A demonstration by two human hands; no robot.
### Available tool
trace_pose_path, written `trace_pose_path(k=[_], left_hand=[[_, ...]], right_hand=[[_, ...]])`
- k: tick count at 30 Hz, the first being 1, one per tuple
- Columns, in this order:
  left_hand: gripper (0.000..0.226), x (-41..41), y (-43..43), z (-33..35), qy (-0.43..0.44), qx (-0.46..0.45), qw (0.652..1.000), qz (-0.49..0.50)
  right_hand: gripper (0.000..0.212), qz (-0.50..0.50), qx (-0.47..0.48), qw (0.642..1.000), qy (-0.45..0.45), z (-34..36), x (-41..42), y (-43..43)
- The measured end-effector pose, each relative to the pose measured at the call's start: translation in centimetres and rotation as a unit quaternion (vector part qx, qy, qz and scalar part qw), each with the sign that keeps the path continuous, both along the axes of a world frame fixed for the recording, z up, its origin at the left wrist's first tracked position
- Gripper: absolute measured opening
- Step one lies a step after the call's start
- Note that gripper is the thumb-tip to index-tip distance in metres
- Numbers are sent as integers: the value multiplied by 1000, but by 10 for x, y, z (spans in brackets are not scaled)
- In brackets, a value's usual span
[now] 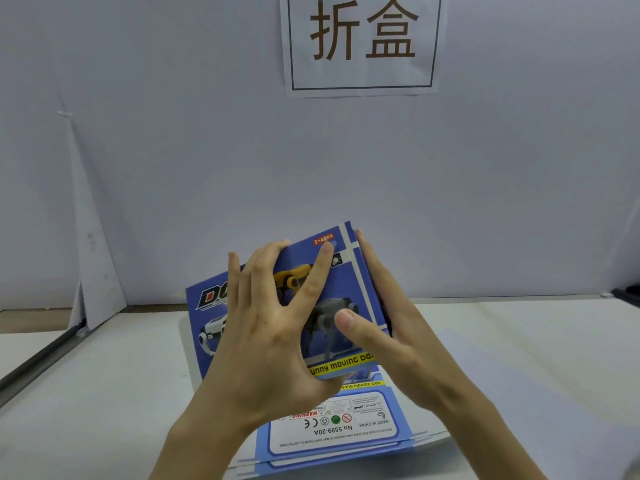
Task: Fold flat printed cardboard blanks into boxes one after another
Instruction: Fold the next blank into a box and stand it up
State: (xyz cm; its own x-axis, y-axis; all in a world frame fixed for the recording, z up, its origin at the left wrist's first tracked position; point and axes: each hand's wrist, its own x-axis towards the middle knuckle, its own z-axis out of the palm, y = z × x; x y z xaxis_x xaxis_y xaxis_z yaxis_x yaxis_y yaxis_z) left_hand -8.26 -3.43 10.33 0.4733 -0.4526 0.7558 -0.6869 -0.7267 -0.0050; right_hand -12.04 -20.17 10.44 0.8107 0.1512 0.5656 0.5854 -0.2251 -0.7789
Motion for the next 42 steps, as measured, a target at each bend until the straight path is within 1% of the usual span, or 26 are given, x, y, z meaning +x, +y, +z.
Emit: trace_pose_path(k=[2,6,10,13,16,20,24,29,34,37,39,40,42], left_hand=[[117,0,0,1,-3,2,1000,3],[112,1,1,-1,4,-1,1000,-7],[112,1,2,1,-11,23,1000,-10],[116,-1,-1,1,-10,22,1000,-5],[116,-1,-1,-1,-7,24,1000,-3],[113,1,-1,-3,0,19,1000,-8],[110,0,-5,-6,14,-11,1000,-23],[110,0,-6,-8,6,-4,1000,-21],[111,-1,-6,-6,1,-4,1000,-24],[110,-1,-4,-1,-15,7,1000,-20],[111,-1,1,4,-16,5,1000,-3],[112,-1,3,7,-2,-14,1000,5],[111,-2,8,8,16,-48,999,18]], right_hand=[[74,-7,-7,1000,-4,0,-1,2],[78,-30,-50,998,-30,-1,-2,4],[76,20,37,999,-20,4,-6,6],[78,22,46,998,-31,2,-6,8],[80,17,23,999,-25,1,-6,9],[81,-23,-29,999,-17,0,-6,8],[79,-57,-53,996,-39,1,-7,5],[75,-98,-107,988,-57,1,-7,4],[75,-64,-76,994,-35,0,-7,6],[74,2,-4,1000,-13,0,-7,4],[73,35,35,999,-23,-3,-5,3],[71,34,31,998,-39,-6,-4,3],[66,-5,-18,997,-80,-9,-2,7]])
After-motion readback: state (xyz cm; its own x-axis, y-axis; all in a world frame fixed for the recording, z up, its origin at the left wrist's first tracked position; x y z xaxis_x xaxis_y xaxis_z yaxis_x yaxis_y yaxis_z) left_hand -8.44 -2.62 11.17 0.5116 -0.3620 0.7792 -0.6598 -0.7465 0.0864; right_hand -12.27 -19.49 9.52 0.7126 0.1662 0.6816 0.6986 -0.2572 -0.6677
